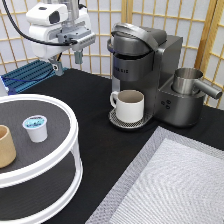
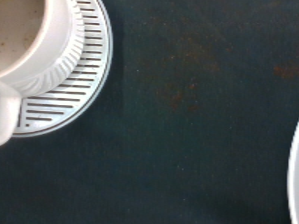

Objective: Make coffee

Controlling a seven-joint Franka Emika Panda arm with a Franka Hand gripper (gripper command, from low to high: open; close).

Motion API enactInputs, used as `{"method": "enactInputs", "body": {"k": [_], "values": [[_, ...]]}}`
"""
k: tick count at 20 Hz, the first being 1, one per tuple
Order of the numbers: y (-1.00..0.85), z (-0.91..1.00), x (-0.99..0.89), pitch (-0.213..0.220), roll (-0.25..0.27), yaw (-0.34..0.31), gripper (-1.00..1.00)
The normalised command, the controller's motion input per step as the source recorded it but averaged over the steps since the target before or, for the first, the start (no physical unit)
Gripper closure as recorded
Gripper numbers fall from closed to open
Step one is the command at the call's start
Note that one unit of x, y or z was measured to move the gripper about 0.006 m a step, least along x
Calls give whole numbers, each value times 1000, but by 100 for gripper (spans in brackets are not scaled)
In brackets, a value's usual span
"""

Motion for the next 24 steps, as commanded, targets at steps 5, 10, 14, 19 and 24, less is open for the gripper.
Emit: {"method": "enactInputs", "body": {"k": [5, 10, 14, 19, 24], "values": [[-47, 192, 369, 84, 40, 5, -100], [-130, 208, 547, 98, 69, 7, -100], [-286, 546, 866, 133, 152, 0, -100], [-78, 905, 935, 150, 109, 0, -100], [-2, 795, 918, 194, 97, 0, -100]]}}
